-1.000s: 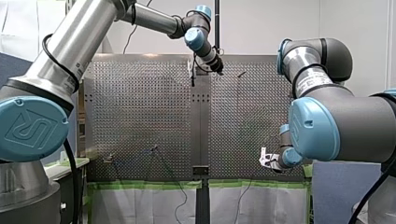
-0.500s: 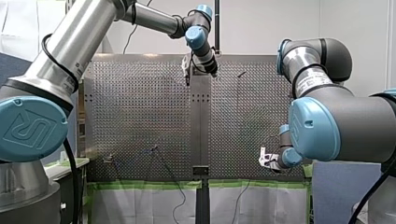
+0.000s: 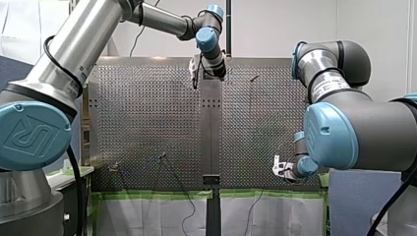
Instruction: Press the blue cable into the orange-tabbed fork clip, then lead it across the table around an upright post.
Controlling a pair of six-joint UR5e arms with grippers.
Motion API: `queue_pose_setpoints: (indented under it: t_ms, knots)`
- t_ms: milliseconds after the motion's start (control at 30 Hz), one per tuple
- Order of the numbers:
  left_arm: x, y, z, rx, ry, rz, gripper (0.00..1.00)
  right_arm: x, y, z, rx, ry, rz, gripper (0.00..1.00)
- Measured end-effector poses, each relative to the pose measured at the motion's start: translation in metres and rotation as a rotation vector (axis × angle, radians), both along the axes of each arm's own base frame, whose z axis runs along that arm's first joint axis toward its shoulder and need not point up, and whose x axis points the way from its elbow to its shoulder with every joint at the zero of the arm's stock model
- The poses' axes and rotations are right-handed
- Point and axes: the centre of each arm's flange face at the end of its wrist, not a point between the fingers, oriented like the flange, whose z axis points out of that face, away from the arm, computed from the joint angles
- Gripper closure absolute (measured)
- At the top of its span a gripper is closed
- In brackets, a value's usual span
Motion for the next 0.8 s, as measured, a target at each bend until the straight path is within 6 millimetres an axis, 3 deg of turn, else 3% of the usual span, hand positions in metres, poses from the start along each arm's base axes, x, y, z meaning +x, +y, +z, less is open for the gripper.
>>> queue_pose_setpoints:
  t_ms: [800]
  knots:
    - [-0.006,-0.015,0.004,0.009,-0.043,-0.086,0.01,0.001,0.002,-0.008,0.008,0.002,0.008,1.00]
